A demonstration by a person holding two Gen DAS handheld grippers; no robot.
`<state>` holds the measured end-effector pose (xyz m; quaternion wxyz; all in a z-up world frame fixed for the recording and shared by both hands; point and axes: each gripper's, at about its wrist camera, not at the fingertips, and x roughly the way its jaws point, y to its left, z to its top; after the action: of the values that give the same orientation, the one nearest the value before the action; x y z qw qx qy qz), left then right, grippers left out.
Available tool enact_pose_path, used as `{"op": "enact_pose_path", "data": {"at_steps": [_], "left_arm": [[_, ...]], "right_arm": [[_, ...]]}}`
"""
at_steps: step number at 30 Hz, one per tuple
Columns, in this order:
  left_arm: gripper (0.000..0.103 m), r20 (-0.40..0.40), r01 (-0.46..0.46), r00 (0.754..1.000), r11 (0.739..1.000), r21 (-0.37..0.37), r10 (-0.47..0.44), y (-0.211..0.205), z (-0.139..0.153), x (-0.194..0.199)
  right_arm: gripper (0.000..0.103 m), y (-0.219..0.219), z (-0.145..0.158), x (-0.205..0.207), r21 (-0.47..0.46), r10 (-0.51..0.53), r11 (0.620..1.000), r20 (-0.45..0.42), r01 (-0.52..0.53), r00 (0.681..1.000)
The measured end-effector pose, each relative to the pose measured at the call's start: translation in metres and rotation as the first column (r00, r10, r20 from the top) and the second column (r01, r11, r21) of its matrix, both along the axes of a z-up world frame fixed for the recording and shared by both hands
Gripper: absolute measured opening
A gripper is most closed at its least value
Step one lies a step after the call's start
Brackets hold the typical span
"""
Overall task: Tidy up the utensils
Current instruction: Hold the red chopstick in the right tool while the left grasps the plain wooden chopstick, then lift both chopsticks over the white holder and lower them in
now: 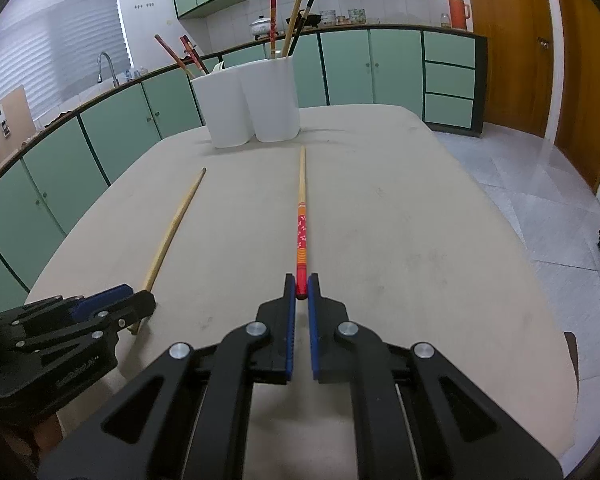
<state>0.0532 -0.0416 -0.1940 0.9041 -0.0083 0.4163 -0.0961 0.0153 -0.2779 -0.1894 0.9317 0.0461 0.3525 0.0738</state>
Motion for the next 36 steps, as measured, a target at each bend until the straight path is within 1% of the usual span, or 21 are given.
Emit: {"op": "enact_pose_path", "data": {"at_steps": [3, 4, 9, 12, 14, 19, 25, 31, 36], "left_arm": [[0.009, -0.001, -0.003, 1.0, 1.0, 0.006, 0.003, 0.0, 0.0, 0.0], [0.008, -0.001, -0.005, 1.0, 1.0, 0.004, 0.005, 0.001, 0.0, 0.0], [0.006, 0.0, -0.009, 1.0, 1.0, -0.019, 0.009, 0.008, 0.006, 0.0], [0.006, 0.038, -0.011, 0.999, 1.0, -0.017, 0.011, 0.013, 0.021, -0.001], [0.006, 0.071, -0.012, 0.997, 1.0, -0.016, 0.013, 0.016, 0.037, -0.001], [0.006, 0.149, -0.012, 0.989, 1.0, -0.025, 0.015, 0.022, 0.075, -0.002], [0.006, 0.238, 0.0, 0.971, 0.999, -0.049, 0.012, 0.03, 0.12, 0.006], [0.006, 0.303, 0.008, 0.953, 0.997, -0.081, 0.017, 0.035, 0.162, 0.024], [0.006, 0.35, 0.023, 0.937, 0.994, -0.104, 0.015, 0.038, 0.19, 0.037]], "right_arm": [[0.005, 0.001, 0.0, 0.001, 0.0, 0.003, 1.0, -0.002, -0.003, 1.0], [0.005, 0.002, 0.0, 0.001, -0.003, 0.004, 1.0, -0.004, -0.004, 1.0], [0.005, 0.003, 0.004, 0.0, -0.015, 0.006, 1.0, 0.001, -0.006, 1.0], [0.005, 0.004, 0.011, 0.0, -0.036, 0.008, 0.999, 0.022, -0.007, 1.0], [0.005, 0.003, 0.02, -0.001, -0.049, 0.009, 0.999, 0.045, -0.006, 0.999], [0.005, 0.001, 0.054, 0.0, -0.083, 0.02, 0.997, 0.129, -0.009, 0.991], [0.005, -0.001, 0.101, 0.013, -0.081, 0.038, 0.996, 0.208, -0.021, 0.977], [0.005, -0.005, 0.147, 0.037, -0.045, 0.045, 0.998, 0.248, -0.035, 0.968], [0.005, -0.002, 0.178, 0.059, -0.037, 0.072, 0.997, 0.257, -0.065, 0.964]]}}
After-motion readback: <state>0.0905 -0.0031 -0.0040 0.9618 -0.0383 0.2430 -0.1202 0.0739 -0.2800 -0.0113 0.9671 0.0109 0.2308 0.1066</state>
